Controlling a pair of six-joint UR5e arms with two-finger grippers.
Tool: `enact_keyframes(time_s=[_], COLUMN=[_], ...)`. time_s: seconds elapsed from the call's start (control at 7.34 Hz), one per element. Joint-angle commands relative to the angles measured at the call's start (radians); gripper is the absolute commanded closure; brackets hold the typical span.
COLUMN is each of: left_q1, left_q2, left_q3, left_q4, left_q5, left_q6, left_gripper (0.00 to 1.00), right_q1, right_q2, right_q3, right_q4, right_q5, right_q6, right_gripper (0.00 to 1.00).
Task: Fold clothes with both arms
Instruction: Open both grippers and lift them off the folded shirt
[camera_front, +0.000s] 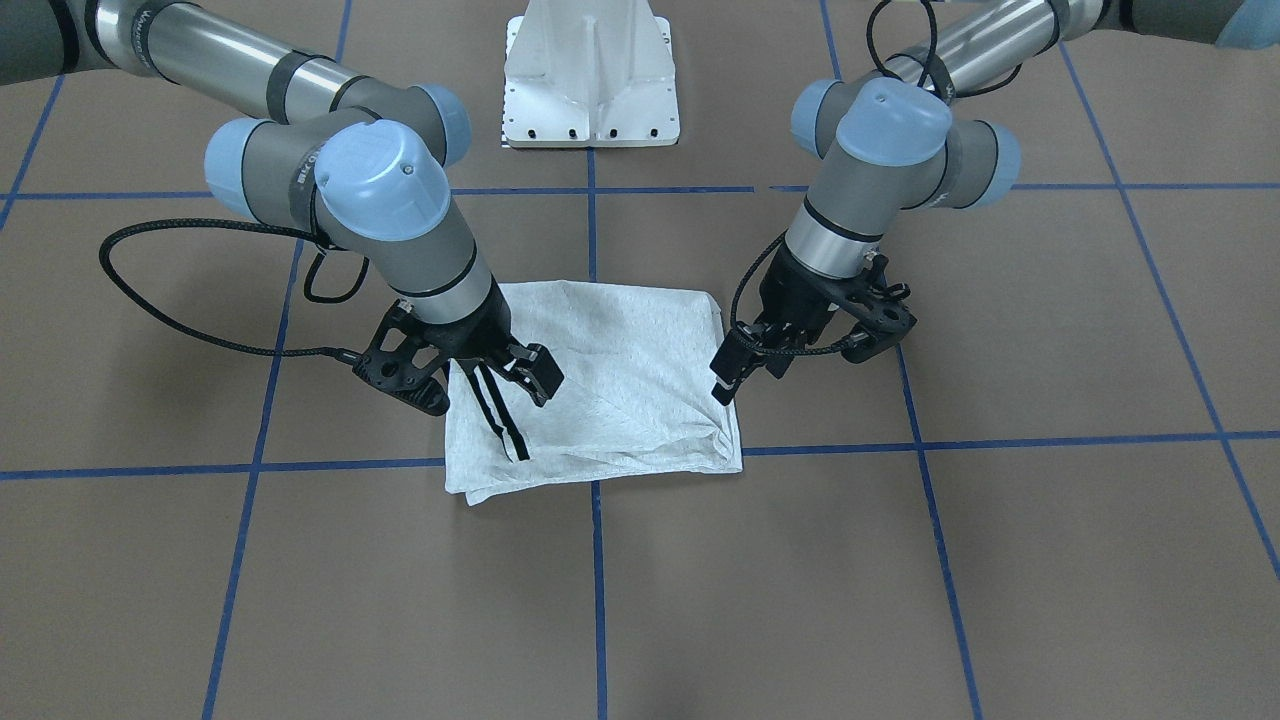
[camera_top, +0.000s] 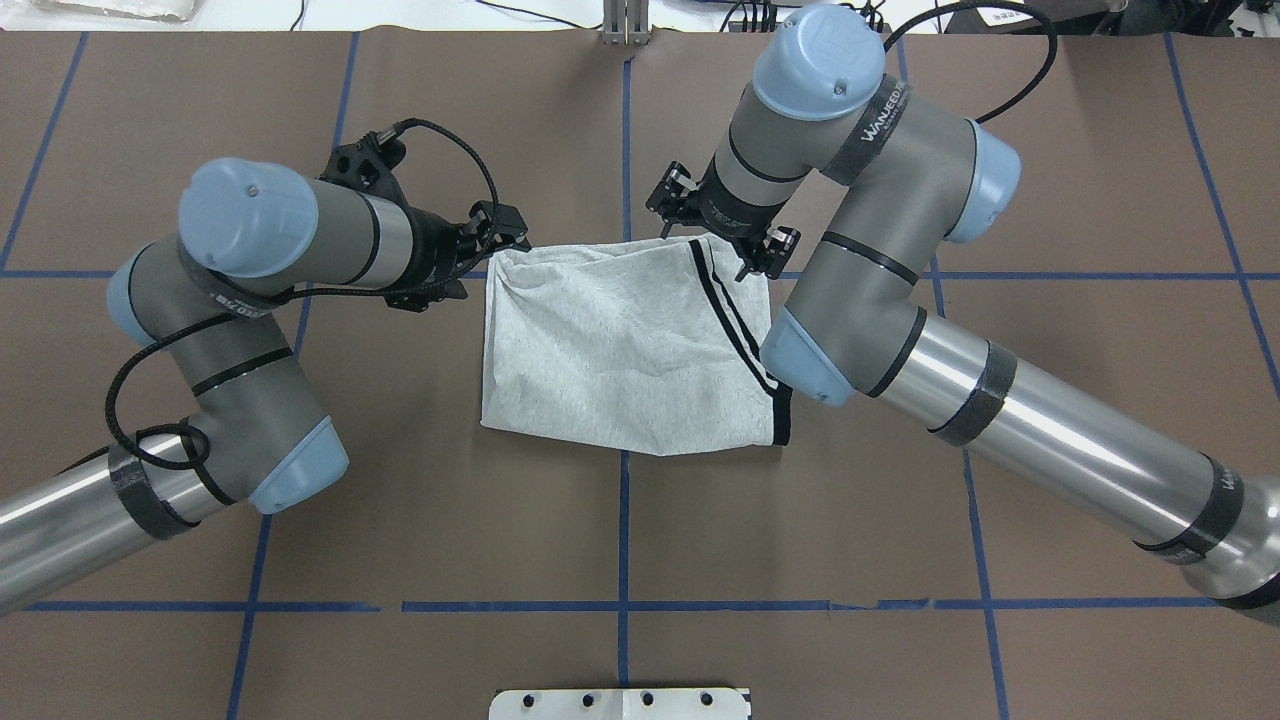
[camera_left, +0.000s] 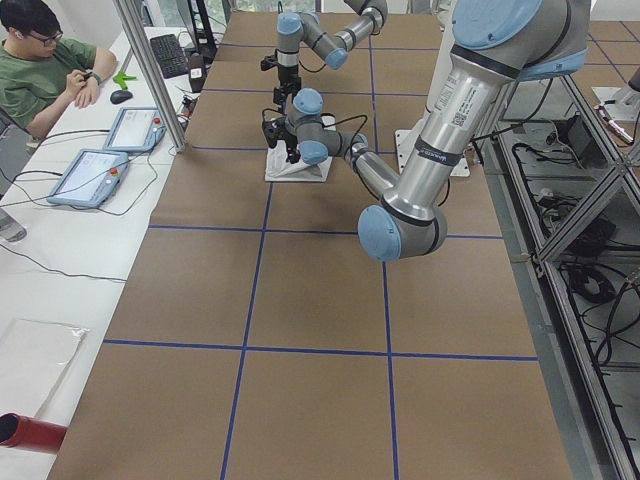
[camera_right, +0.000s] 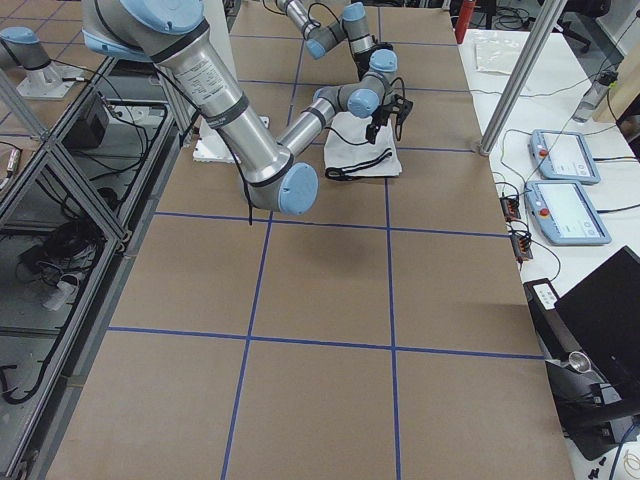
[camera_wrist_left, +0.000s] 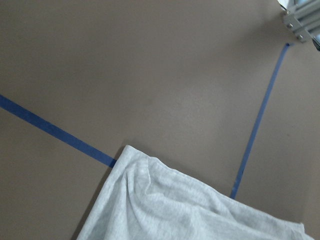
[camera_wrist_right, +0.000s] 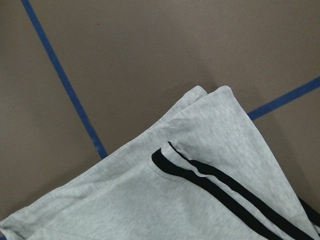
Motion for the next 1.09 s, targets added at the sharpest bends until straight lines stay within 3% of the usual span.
enact_keyframes(time_s=[0.0, 0.41, 0.95], left_q1=[0.011, 0.012, 0.044], left_q2=[0.103, 0.140, 0.122], left_q3=[0.007, 0.112, 0.200], left_q4=[-0.219, -0.499, -0.696], left_q5=[-0.046, -0.121, -0.118], left_q6=[0.136, 0.184, 0.070], left_gripper=[0.01, 0.01, 0.01], right_q1=[0.016, 0.124, 0.132], right_q2=[-0.001, -0.079, -0.104], right_q3=[0.018, 0.095, 0.106], right_q4=[-0.002, -0.008, -0.009], right_q5=[0.014, 0.140, 0.142], right_q6=[-0.031, -0.160, -0.183], right_gripper=[0.00, 0.00, 0.00])
